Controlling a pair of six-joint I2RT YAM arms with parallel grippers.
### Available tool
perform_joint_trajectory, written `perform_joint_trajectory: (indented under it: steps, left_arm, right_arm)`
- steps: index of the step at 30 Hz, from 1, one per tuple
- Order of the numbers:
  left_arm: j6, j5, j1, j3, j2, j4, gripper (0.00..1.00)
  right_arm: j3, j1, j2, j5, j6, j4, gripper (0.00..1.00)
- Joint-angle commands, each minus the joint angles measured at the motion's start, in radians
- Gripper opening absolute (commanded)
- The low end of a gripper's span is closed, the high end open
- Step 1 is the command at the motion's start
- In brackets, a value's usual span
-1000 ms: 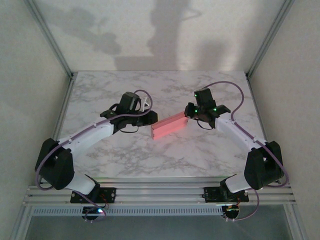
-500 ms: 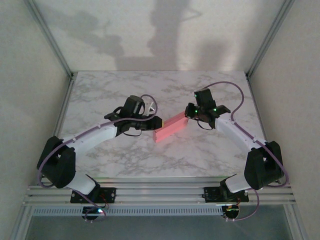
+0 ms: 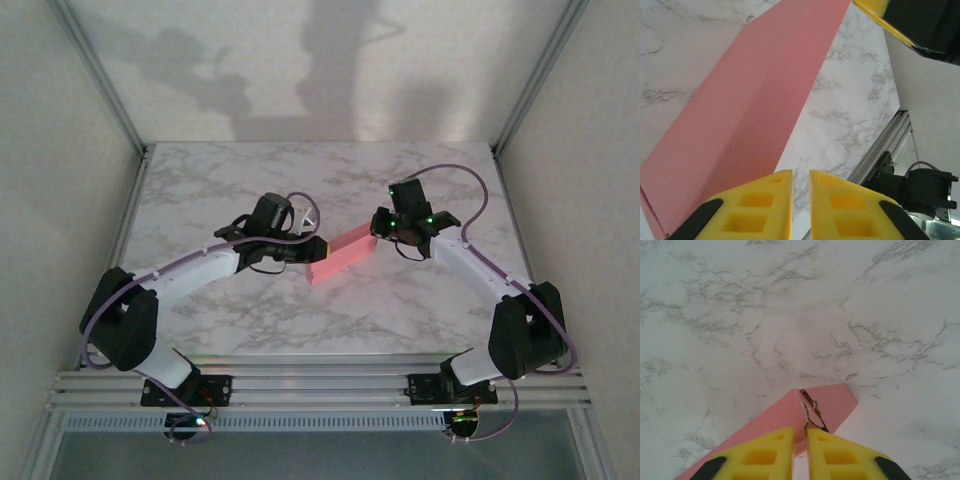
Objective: Fold the paper box
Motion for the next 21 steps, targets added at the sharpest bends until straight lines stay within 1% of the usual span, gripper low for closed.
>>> perform_joint_trajectory:
  steps: [1, 7, 10, 13, 15, 18, 21]
  left_arm:
    - [0.029, -0.037, -0.009, -0.040, 0.021, -0.010, 0.17]
    - [0.028, -0.038, -0.015, -0.095, 0.010, 0.051, 0.17]
    - [0.029, -0.037, -0.019, -0.102, 0.009, 0.061, 0.17]
    - [0.033, -0.037, -0.025, -0.100, 0.011, 0.063, 0.17]
    - [0.034, -0.039, -0.029, -0.097, 0.014, 0.063, 0.17]
    - [0.034, -0.043, -0.032, -0.096, 0.017, 0.063, 0.17]
    - [0.035, -0.043, -0.034, -0.097, 0.016, 0.063, 0.17]
  right_arm:
    - [-0.019, -0.002, -0.010, 0.010, -0.009, -0.036, 0.15]
    - [-0.013, -0.024, -0.042, 0.000, -0.028, -0.060, 0.20]
    - [-0.012, -0.051, -0.070, -0.049, -0.043, -0.053, 0.25]
    - [-0.010, -0.074, -0.107, -0.133, -0.064, -0.024, 0.26]
    - [-0.010, -0.087, -0.119, -0.192, -0.071, 0.001, 0.26]
    - [-0.010, -0.090, -0.119, -0.266, -0.078, 0.051, 0.19]
    - [0.004, -0.092, -0.087, -0.280, -0.083, 0.068, 0.12]
